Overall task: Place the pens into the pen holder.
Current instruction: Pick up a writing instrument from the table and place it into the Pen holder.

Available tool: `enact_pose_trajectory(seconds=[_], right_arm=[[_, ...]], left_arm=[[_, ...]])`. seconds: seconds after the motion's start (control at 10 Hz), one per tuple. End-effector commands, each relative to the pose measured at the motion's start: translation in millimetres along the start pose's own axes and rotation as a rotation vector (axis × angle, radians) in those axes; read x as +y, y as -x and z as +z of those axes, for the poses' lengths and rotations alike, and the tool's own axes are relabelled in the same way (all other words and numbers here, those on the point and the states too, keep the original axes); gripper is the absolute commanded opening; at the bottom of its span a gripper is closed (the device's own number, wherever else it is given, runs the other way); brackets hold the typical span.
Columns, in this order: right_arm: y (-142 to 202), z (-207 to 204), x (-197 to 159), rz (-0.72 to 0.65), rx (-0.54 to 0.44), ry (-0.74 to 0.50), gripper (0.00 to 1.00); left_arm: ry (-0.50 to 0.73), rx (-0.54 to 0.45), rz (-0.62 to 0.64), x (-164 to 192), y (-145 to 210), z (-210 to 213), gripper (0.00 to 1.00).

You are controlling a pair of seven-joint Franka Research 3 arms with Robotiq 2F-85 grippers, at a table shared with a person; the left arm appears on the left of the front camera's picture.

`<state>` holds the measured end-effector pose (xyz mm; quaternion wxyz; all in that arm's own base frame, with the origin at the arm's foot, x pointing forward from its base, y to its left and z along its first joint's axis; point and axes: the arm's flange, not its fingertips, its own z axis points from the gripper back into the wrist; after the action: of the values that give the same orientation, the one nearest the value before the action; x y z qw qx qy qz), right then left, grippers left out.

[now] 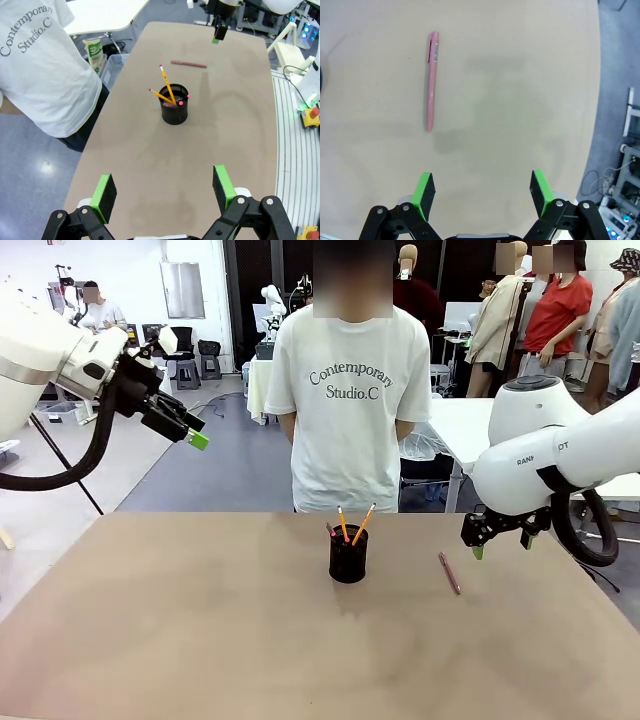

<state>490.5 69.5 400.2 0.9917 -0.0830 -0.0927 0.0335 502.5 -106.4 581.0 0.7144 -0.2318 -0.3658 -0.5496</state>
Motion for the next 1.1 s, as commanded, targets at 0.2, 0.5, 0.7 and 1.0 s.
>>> enact_pose_trajectory(seconds=[0.2,0.5,0.7,1.0], right_arm=[[3,3,-1,0.008,-0.007,0.006,1.0],[-14,-4,25,-0.017,0.025,-0.066,1.0],[-35,-12,49,-0.035,0.065,-0.084,1.0],[-71,-32,69,-0.06,0.104,-0.091,1.0]], left_arm=[[-0.004,0.002,0.002,1,1,1,1.0],[-0.004,0.002,0.002,1,1,1,1.0],[-0.004,0.002,0.002,1,1,1,1.0],[-0.004,0.002,0.002,1,1,1,1.0]])
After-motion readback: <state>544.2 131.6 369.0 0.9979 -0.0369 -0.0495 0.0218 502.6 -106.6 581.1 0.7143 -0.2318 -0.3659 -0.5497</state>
